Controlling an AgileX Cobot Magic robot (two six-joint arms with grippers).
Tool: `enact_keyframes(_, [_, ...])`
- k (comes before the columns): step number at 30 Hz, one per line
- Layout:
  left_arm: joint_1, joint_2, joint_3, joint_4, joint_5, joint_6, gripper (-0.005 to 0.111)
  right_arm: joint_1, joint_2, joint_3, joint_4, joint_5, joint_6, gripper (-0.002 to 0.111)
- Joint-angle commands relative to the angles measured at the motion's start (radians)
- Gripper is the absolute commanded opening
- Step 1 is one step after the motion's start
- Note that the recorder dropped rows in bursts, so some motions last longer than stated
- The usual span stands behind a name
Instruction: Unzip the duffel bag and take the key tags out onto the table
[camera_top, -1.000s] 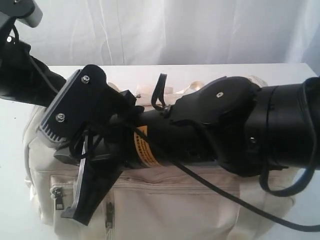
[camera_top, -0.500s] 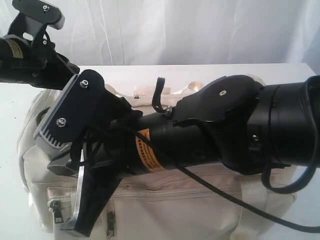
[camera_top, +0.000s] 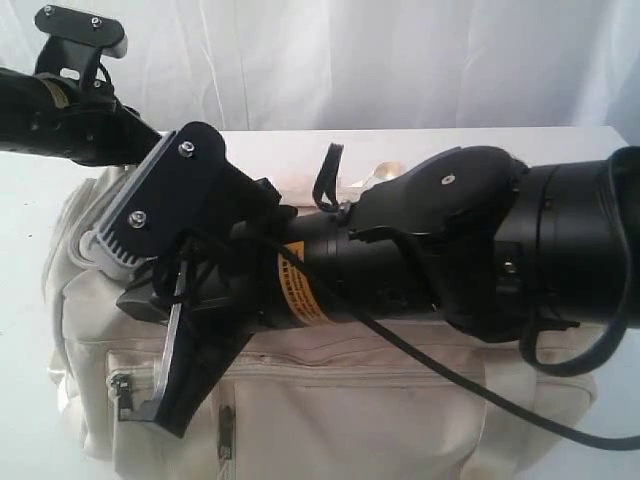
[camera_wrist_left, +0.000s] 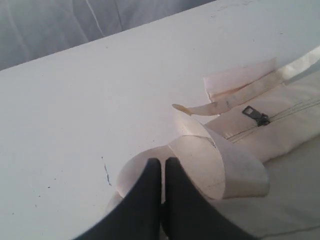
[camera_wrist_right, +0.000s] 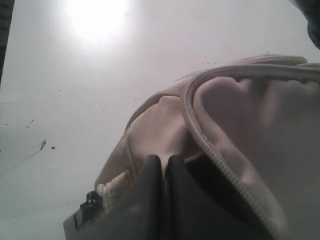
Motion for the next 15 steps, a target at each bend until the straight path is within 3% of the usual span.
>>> enact_keyframes(1, [0.037, 0.006, -0.028, 0.045, -0.135, -0.015, 0.012, 0.031, -0.016, 0.011, -0.032, -0.248, 0.004, 0.0])
enact_keyframes(6, [0.037, -0.027, -0.028, 0.045, -0.078, -0.03, 0.057, 0.031, -0.016, 0.011, -0.032, -0.207, 0.004, 0.0])
enact_keyframes(8, [0.037, -0.05, -0.028, 0.045, -0.041, -0.04, 0.07, 0.031, -0.016, 0.011, -0.032, -0.188, -0.005, 0.0])
enact_keyframes(12, [0.037, -0.134, -0.028, 0.045, 0.086, -0.036, 0.072, 0.031, -0.033, 0.011, -0.032, -0.119, -0.006, 0.006])
enact_keyframes(15, [0.037, -0.223, -0.028, 0.047, 0.211, -0.033, 0.072, 0.031, -0.073, 0.011, -0.032, -0.021, -0.027, 0.023])
